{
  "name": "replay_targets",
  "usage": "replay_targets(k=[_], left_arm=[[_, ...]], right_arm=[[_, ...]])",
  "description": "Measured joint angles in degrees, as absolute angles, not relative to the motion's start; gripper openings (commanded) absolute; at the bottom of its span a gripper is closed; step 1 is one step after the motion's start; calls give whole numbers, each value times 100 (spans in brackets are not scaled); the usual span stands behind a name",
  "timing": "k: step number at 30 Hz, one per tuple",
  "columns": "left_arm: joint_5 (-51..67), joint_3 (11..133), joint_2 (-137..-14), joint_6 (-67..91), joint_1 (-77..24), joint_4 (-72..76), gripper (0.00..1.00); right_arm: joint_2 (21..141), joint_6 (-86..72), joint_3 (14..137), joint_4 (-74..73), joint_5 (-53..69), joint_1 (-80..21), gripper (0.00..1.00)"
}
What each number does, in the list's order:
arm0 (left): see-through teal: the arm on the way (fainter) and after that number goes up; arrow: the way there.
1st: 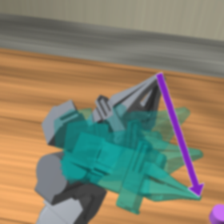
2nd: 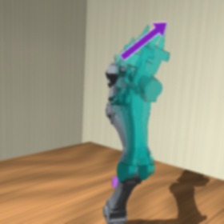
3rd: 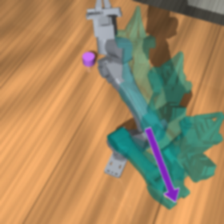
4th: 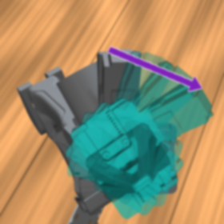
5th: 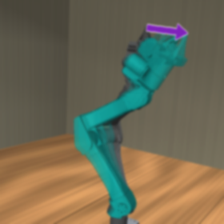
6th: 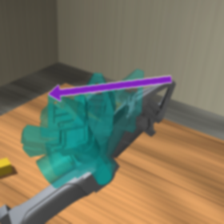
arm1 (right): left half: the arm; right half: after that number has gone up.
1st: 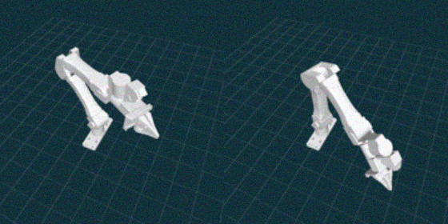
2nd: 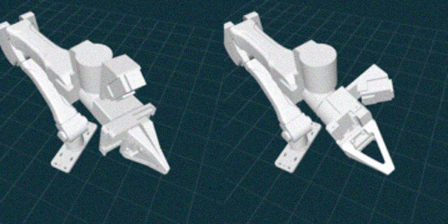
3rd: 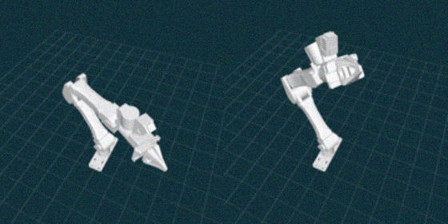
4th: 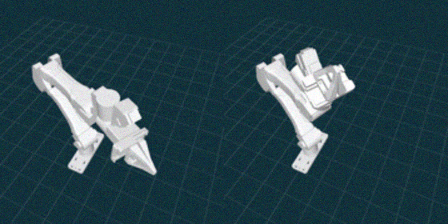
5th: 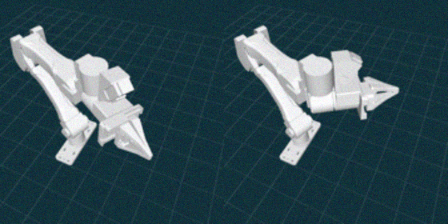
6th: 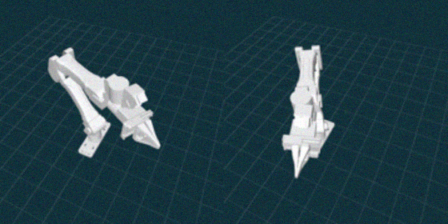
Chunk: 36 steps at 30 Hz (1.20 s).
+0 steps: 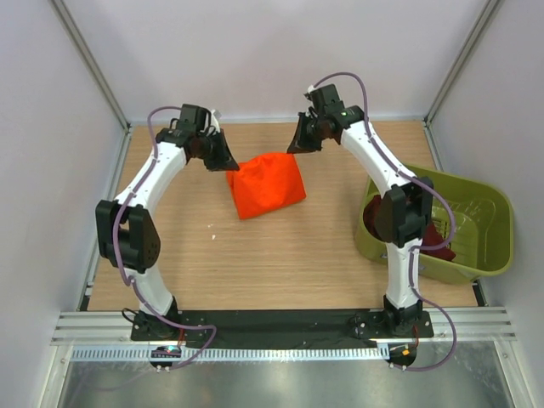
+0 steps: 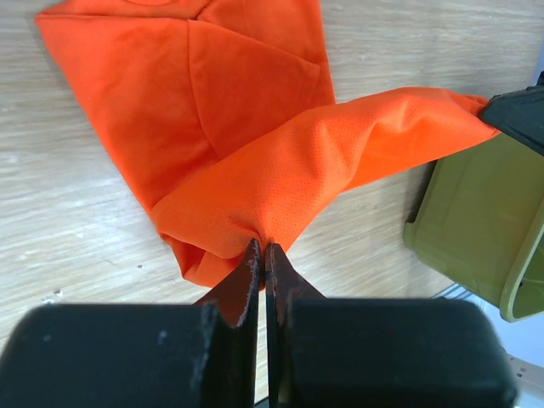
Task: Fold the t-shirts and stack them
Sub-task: Fold the tshirt
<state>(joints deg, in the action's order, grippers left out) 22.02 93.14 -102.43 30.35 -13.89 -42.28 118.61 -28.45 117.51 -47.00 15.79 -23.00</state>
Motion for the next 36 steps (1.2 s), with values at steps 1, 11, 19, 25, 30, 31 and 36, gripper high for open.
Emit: replay_targets(k=[1,11,19,25,30,31,36], left_arm=[[2202,9362,-10289,3002,-1361,-4239,0],[2049,9898,-11327,2932,-950,-3968,0],[2008,10654,-12975,2934,-607,-3649,0],[2075,10862,-13432,2952,-548,-3461,1],[2053,11100,-13566,2980,-548,-3214,10],[2053,11118,-13585,2991,-545,-3190,13],[2099,11144,-13662,3168,-539,-3074,35]], right_arm=[[11909,-2842,11802,-4694,1579,-2300,1],[13579,-2906,13185,-3756,1763,-2231,1],[14991,-3277,13594,-2858,2018,-2084,1],[15194,-3577,13596,-2456,2102,-2034,1],[15273,-3817,13633,-2311,2069,-2012,2],[15303,-3861,13668,-2316,2053,-2003,4],[15391,-4005,13729,-2432,1916,-1968,20]])
